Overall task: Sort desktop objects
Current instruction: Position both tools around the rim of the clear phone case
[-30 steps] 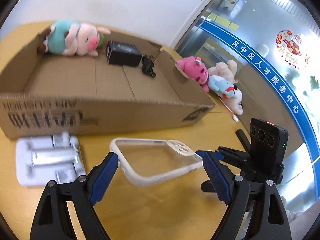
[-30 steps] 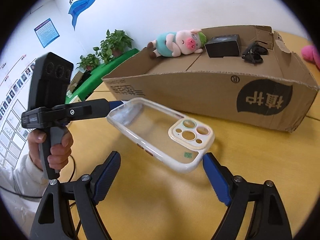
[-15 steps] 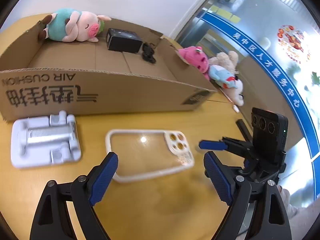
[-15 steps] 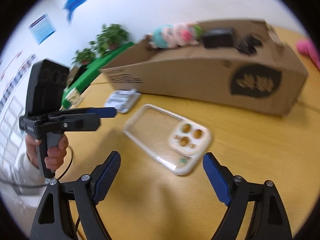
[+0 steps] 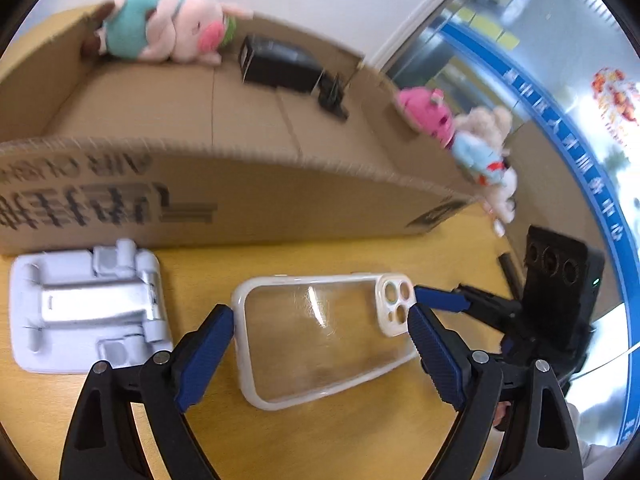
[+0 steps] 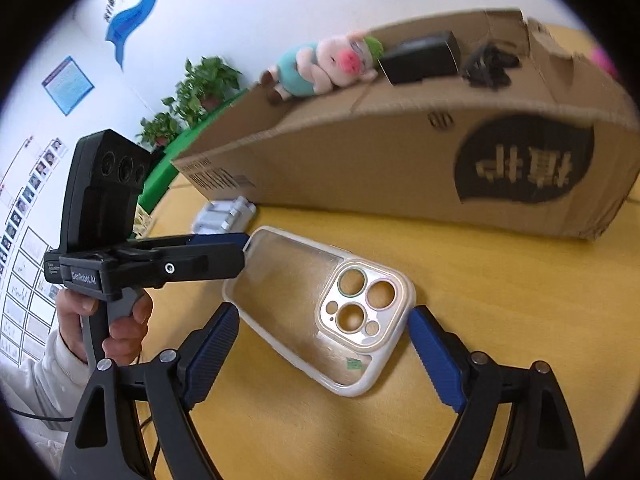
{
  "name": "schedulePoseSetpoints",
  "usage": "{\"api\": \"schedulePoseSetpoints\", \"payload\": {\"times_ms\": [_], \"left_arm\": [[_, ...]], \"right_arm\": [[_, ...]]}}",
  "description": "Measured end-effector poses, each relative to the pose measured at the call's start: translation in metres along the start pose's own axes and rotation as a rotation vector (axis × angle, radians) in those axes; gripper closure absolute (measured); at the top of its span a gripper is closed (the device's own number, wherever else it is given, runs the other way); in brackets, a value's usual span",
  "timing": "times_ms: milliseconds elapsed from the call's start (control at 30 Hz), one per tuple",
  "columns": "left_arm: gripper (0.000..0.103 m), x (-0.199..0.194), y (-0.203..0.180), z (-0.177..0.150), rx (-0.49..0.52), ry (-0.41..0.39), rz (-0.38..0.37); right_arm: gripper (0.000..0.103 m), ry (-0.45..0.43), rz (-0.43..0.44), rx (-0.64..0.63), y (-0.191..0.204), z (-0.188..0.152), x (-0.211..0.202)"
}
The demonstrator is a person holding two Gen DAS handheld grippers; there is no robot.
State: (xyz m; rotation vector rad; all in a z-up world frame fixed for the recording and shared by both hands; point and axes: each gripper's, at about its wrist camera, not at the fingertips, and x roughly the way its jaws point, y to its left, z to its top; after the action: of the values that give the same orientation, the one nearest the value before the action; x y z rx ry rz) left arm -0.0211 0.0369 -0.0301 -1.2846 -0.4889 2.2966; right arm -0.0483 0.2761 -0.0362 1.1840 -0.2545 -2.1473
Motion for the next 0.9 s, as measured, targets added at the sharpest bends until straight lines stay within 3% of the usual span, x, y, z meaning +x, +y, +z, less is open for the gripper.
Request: {"api": "schedulePoseSetpoints", "payload": {"times_ms": [100,200,267,367,500,600,767,900], "left_arm": [[0.015,-0.024,-0.012,-0.001,0.040,-0.064,-0.064],[0.015,-0.039,-0.023,-0.009,0.079,-0.080,-0.126],[0.015,-0.041,-0.024,-0.014,0.086,-0.079,-0.112],[0.015,-0.030,-0.006,-0.016,0.007,-0.035,-0.078],[0.015,-0.009,0.007,-0.015,-0.074,0.061,-0.013],[0.015,0.004,0.010,-0.019,-0.122,0.110,-0.016],[0.014,0.012,0.008,-0.019,-0.152,0.101,-0.055],[0.014,0.008,0.008,-0.012,-0.146,0.050,-0.003]], "right_arm": [[0.015,-0.053,0.027,-0.042,0.012,0.001,-0.015],[0.015,-0.095,0.087,-0.078,0.025,-0.003,-0.033],[0.015,-0.102,0.097,-0.110,0.034,-0.007,-0.040],[0.015,-0.091,0.075,-0.111,0.034,-0.011,-0.041],[0.015,-0.030,0.017,-0.003,0.004,-0.004,-0.027],[0.015,0.008,-0.017,-0.003,-0.010,0.006,-0.014],[0.015,0.057,-0.009,-0.027,-0.020,0.018,0.010],[0.012,0.080,0.006,-0.064,-0.009,0.019,0.019]]}}
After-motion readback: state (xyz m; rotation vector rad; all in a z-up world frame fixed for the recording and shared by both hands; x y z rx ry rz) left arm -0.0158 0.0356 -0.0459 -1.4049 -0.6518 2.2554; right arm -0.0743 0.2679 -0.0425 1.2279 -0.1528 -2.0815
